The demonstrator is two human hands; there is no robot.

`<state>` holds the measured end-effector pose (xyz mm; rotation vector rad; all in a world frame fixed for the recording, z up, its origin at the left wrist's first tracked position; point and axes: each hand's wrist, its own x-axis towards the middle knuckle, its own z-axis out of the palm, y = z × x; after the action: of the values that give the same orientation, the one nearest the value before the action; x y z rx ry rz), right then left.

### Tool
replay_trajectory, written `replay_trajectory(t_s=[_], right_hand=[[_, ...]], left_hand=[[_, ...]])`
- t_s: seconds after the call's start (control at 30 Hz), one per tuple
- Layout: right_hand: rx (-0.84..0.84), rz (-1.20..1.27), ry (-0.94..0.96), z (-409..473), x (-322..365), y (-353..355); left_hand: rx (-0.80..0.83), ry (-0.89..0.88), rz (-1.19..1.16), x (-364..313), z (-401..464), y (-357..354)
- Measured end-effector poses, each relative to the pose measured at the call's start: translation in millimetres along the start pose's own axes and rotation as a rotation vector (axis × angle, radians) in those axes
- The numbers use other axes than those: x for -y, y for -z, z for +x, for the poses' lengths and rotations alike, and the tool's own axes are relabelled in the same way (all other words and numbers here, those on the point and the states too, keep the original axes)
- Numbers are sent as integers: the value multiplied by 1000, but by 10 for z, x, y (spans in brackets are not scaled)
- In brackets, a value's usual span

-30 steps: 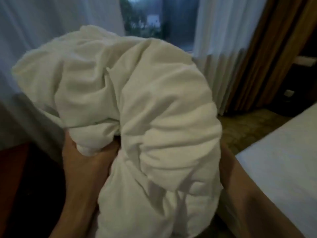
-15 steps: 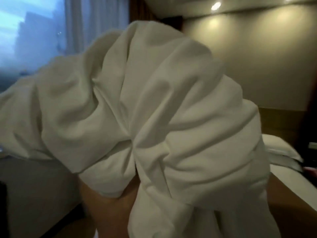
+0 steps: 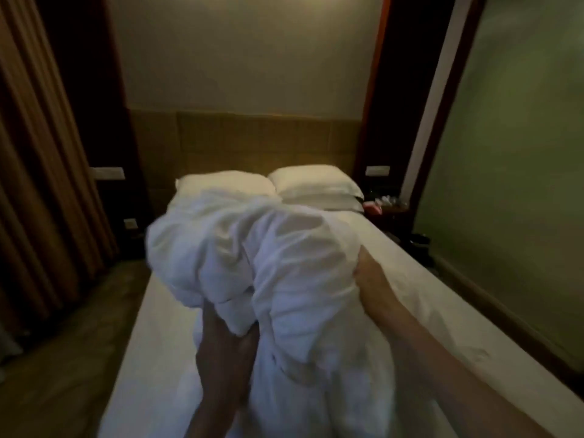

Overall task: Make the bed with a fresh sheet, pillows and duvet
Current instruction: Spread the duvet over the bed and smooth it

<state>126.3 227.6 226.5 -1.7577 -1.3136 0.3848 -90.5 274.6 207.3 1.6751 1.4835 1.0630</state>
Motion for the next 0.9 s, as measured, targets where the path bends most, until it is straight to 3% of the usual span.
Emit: replay_trajectory(t_s=[0.1, 0.13, 0.23, 0.4, 0.5, 0.53, 0.6, 0.7, 0.77, 0.83, 0.9], right_hand=[[164, -332, -446, -373, -951, -618], [169, -445, -520, -583, -1269, -782], [134, -786, -586, -905, -1842, -948], [38, -827, -560, -544, -1986, -1015], [-5, -796, -548, -172, -2064, -1107], [-76, -771, -470, -85, -2033, -1096], [-180, -725, -230, -44, -2046, -1026], [-177, -635, 311, -241, -2052, -955], [15, -592, 366, -341, -2022, -932], [182, -629, 269, -285, -2133, -922], [241, -696, 202, -132, -2405, -999]], left_hand=[[384, 391, 315, 1045, -404, -235], [477, 429, 421, 1336, -379, -364], [550, 445, 541, 1709, -322, -636], [514, 449, 581, 1792, 10, -922], [362, 492, 612, 1796, 167, -1015], [292, 429, 682, 1788, 193, -1018], [153, 128, 743, 1761, 230, -1032], [75, -357, 573, 1611, 114, -1138], [192, -463, 514, 1516, 2, -1262], [288, -493, 615, 1546, -27, -1396], [382, -469, 713, 1564, 54, -1514]])
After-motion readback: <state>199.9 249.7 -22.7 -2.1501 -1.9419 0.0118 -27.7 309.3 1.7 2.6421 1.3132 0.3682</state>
